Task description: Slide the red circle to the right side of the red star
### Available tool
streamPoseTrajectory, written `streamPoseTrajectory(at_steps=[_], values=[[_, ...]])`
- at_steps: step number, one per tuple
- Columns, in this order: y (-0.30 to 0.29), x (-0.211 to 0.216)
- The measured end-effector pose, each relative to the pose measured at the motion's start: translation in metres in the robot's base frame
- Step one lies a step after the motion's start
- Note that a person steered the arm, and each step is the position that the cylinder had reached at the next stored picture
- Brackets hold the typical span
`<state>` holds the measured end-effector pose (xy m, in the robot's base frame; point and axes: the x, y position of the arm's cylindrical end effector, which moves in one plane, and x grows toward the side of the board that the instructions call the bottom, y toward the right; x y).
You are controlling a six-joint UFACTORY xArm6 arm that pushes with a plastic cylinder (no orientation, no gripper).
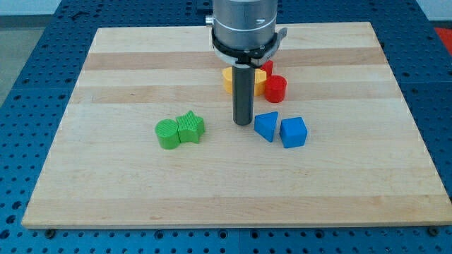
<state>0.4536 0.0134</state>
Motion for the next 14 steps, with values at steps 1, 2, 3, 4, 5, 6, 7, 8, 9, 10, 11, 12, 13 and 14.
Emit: streamPoseTrajectory(at_steps=[1,2,3,4,5,6,7,8,9,10,11,12,13,14], values=[[0.017,0.009],[0.022,0.013],[0.006,0.012],[-0.009,-0.004],[0.009,-0.026],[0.027,-0.047],[0.045,-0.063],[0.048,-0.066],[0.073,-0.066],[0.090,-0.057],[0.101,-0.057],[0.108,-0.061],[0.117,-0.066],[0.131,-0.066]])
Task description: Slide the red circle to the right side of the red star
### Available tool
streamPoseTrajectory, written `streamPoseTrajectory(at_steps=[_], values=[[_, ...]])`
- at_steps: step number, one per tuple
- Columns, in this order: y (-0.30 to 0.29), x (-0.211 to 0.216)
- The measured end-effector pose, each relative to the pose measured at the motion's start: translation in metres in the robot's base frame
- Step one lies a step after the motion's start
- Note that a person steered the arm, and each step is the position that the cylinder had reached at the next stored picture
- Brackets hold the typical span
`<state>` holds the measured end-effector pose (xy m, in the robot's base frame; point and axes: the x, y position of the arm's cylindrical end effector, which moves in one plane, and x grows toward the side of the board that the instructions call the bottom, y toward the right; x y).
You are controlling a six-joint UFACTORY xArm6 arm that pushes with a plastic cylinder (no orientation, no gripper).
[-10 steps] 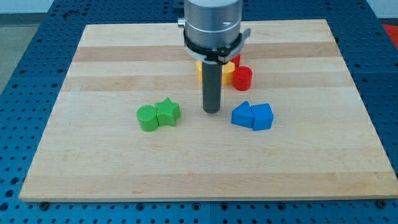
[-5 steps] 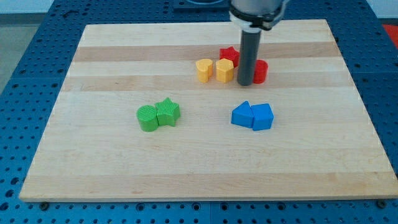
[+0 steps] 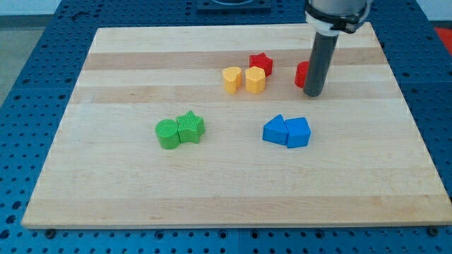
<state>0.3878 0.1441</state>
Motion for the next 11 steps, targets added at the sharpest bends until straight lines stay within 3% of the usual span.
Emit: streamPoseTrajectory(at_steps=[4,11], values=[[0.008,-0.063],[-0.022,-0.070]])
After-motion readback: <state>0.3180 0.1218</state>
